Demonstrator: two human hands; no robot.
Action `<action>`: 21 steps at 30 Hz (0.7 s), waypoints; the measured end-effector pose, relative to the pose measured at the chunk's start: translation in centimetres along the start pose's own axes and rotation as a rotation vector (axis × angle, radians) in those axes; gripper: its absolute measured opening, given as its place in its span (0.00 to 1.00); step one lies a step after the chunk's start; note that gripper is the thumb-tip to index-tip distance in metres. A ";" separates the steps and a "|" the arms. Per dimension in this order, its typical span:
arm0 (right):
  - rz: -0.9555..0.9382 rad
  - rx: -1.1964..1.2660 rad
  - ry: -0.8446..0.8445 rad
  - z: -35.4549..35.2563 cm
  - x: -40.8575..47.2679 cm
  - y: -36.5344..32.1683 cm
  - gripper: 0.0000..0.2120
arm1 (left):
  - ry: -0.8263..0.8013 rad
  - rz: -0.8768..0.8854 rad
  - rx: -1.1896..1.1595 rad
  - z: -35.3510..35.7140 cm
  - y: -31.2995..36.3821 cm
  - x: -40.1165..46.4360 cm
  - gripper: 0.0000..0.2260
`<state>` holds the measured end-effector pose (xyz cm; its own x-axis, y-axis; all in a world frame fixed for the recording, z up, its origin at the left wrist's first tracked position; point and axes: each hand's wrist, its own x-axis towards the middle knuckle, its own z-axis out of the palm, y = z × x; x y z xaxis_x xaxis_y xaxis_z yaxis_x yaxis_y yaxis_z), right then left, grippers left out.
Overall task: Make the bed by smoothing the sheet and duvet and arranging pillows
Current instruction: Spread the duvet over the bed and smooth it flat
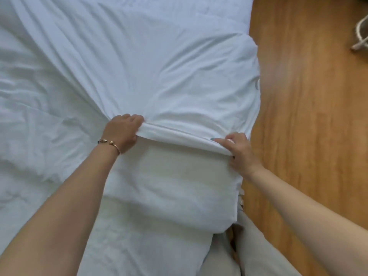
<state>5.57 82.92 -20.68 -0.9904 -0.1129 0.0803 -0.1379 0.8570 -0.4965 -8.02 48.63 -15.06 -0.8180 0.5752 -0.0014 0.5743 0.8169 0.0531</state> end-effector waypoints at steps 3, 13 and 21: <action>-0.047 -0.011 -0.103 -1.3 -2.2 -2.9 0.45 | -0.010 -0.020 -0.022 -3.7 0.9 -5.2 0.15; 0.129 -0.102 -0.547 2.6 -12.4 -8.4 0.46 | -0.254 -0.024 0.016 4.1 3.5 -19.4 0.18; 0.069 -0.036 -0.522 4.2 -16.0 -9.9 0.48 | -0.225 0.000 0.089 2.8 1.1 -20.9 0.33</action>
<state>22.72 74.14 -20.64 -0.8729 -0.2836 -0.3970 -0.0810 0.8867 -0.4552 9.74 37.63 -17.81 -0.7963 0.5616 -0.2248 0.5827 0.8119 -0.0355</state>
